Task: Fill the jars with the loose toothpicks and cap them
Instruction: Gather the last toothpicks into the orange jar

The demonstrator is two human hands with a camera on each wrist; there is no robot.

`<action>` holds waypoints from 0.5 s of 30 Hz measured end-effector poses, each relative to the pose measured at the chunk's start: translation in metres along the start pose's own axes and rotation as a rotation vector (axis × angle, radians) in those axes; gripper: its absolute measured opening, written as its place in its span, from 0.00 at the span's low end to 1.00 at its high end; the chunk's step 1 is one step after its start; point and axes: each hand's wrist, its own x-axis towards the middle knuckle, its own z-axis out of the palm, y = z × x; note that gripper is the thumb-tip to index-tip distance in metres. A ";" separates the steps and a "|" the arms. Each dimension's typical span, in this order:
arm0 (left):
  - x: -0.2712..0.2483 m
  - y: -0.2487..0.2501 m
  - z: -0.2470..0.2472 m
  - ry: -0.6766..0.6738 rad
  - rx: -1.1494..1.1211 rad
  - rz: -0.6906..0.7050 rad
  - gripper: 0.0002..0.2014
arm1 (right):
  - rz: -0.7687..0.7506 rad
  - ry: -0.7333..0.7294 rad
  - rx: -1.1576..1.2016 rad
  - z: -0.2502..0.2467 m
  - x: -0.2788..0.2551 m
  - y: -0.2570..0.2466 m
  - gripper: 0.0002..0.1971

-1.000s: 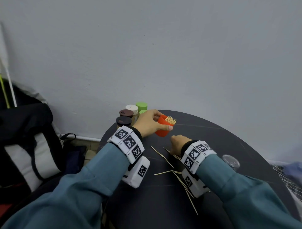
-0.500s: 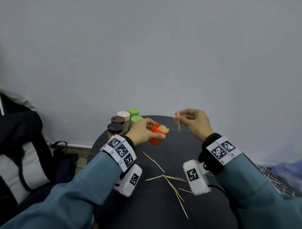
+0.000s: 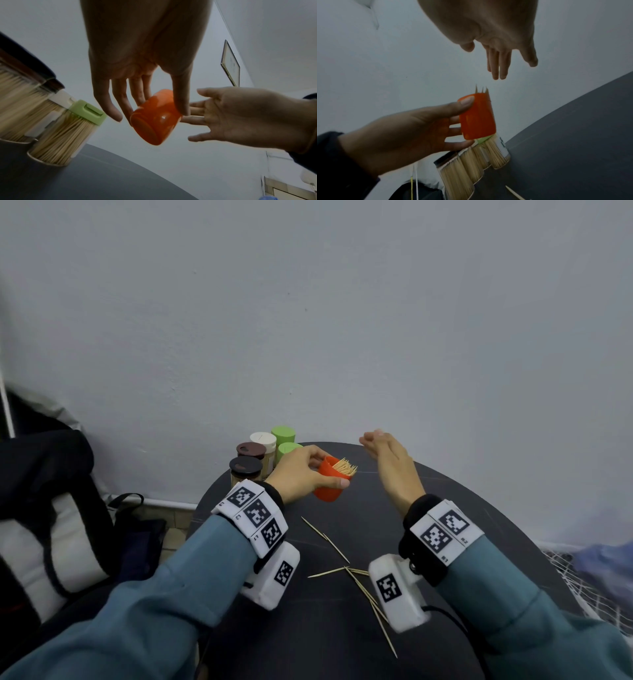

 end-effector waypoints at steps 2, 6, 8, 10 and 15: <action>0.000 0.000 -0.001 0.016 -0.006 0.000 0.28 | 0.030 0.064 0.021 -0.001 -0.001 0.003 0.15; 0.003 0.000 -0.006 0.093 -0.044 -0.007 0.27 | 0.128 -0.179 -0.292 -0.004 -0.005 0.018 0.07; 0.003 -0.001 -0.007 0.119 -0.055 -0.015 0.28 | 0.166 -0.511 -0.612 0.000 -0.011 0.022 0.10; 0.003 0.001 -0.009 0.114 -0.057 -0.025 0.28 | 0.182 -0.676 -0.794 0.010 -0.014 0.020 0.11; 0.000 0.002 -0.014 0.089 -0.053 -0.029 0.29 | 0.267 -0.750 -1.009 0.036 -0.011 -0.002 0.16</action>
